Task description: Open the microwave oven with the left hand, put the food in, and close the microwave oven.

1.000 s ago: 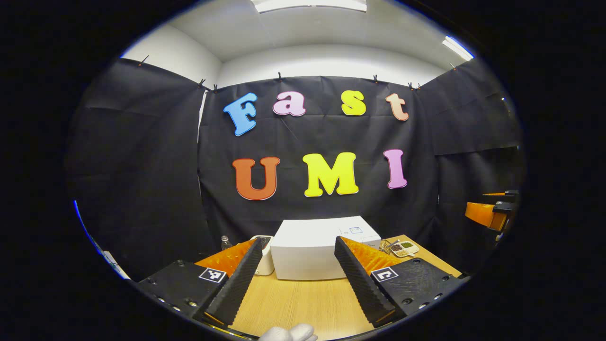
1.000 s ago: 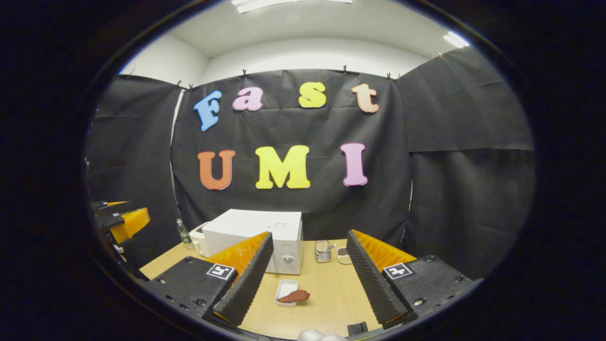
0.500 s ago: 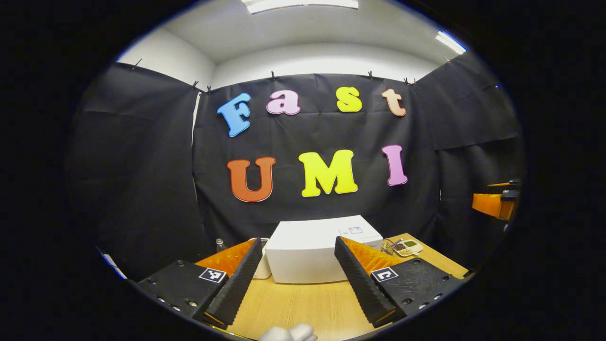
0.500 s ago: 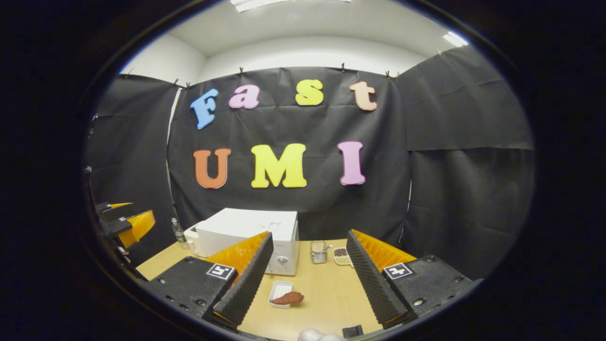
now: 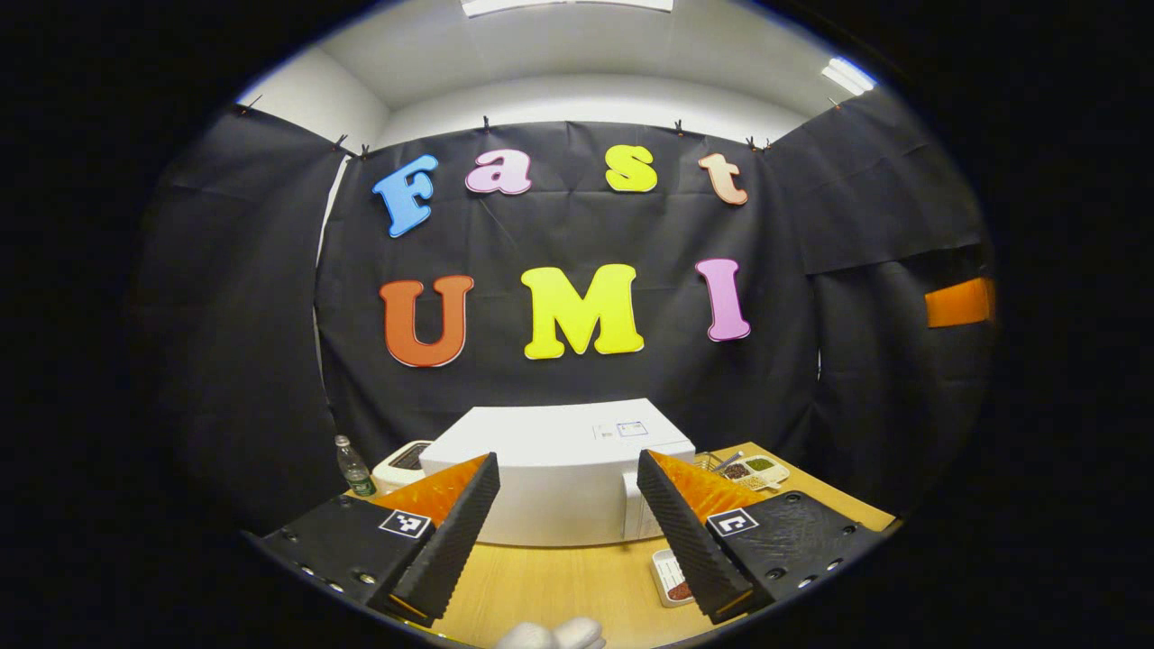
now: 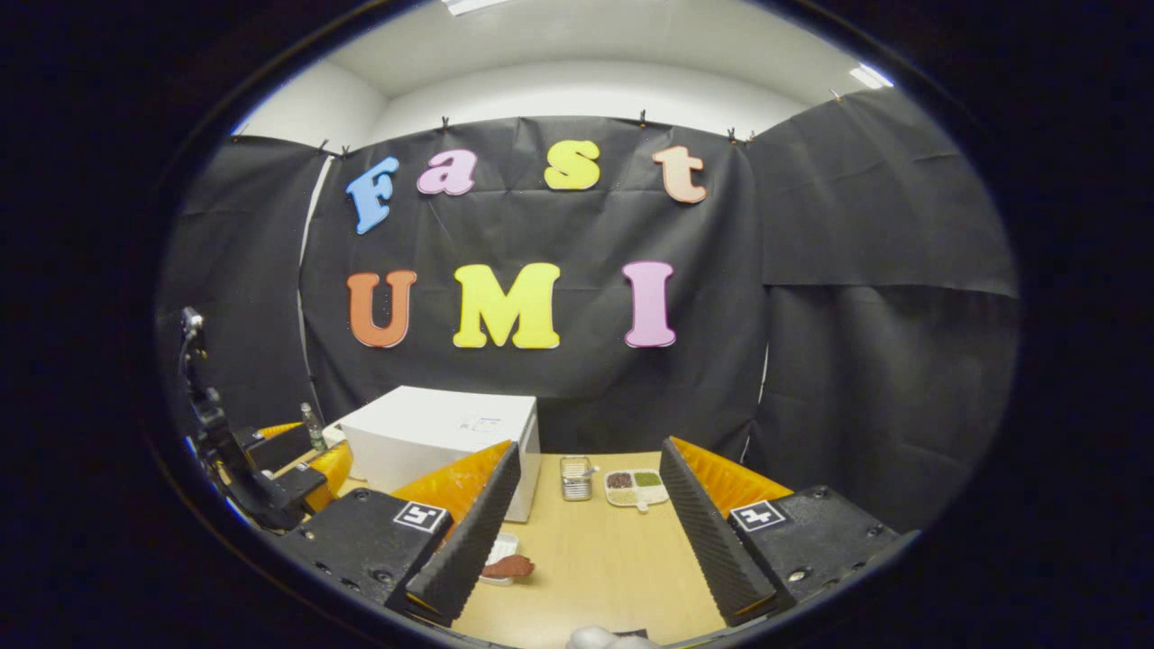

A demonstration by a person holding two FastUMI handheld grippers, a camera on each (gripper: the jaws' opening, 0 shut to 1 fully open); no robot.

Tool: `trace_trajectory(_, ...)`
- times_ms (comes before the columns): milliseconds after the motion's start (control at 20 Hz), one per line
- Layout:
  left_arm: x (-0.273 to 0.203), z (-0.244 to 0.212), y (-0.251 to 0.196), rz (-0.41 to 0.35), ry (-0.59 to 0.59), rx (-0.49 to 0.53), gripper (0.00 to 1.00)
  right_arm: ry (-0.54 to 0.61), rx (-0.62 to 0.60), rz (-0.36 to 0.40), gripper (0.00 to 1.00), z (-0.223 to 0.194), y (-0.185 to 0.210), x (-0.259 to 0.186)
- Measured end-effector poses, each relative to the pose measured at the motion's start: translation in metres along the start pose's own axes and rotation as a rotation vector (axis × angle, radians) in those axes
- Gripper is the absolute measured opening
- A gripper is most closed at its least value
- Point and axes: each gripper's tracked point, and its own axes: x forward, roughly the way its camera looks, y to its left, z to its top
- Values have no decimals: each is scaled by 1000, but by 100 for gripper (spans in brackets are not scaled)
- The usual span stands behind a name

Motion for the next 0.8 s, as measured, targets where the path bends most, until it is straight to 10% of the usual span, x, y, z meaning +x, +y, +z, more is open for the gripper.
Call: trace_trajectory(800, 170, -143, -69, 26, 131, -15, 93, 150, -35, -65, 99, -44, -75, 51)
